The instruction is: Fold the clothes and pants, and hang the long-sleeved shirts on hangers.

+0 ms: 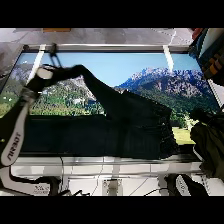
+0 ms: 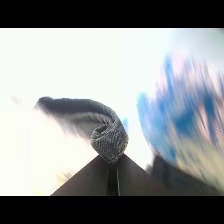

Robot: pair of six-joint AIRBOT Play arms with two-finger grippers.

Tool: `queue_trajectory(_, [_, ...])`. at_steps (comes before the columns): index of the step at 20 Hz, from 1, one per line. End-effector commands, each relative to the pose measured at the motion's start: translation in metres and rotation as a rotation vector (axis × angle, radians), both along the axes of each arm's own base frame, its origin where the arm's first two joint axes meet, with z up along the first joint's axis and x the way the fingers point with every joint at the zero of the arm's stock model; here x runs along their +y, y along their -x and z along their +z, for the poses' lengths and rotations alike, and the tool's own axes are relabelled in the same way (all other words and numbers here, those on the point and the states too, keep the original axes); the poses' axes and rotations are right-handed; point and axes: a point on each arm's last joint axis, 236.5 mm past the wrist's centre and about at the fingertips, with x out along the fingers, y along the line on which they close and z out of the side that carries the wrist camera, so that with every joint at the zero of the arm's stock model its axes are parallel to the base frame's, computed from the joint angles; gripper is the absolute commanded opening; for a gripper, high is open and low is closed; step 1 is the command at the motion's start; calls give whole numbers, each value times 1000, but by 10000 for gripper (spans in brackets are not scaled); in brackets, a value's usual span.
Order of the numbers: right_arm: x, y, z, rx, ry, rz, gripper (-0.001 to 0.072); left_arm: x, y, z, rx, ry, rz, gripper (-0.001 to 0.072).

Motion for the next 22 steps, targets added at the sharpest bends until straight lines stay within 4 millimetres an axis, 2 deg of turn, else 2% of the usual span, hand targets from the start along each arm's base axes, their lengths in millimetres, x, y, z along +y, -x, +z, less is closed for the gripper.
queue_trajectory(1, [20, -13, -22, 24, -117, 49, 381, 95, -10, 46, -146, -103, 140, 16])
queue_trajectory(4, [39, -14, -45, 84, -205, 119, 381, 161, -8, 44, -130, -114, 240, 17])
queue_trajectory(6, [47, -13, -61, 125, -255, 137, 381, 202, -2, 37, -110, -184, 287, 17])
queue_trajectory(9, [55, -12, -73, 160, -316, 137, 381, 256, 21, 4, -4, -411, 283, 18])
queue_trajectory(13, [57, -12, -74, 165, -326, 138, 382, 303, 59, -48, 211, -716, 199, 18])
queue_trajectory(15, [57, -12, -74, 165, -326, 138, 382, 320, 70, -64, 282, -809, 174, 18])
queue_trajectory(17, [56, -12, -74, 165, -326, 138, 382, 329, 75, -73, 317, -852, 164, 18])
queue_trajectory(22, [56, -12, -74, 166, -325, 138, 382, 357, 92, -76, 389, -989, 151, 18])
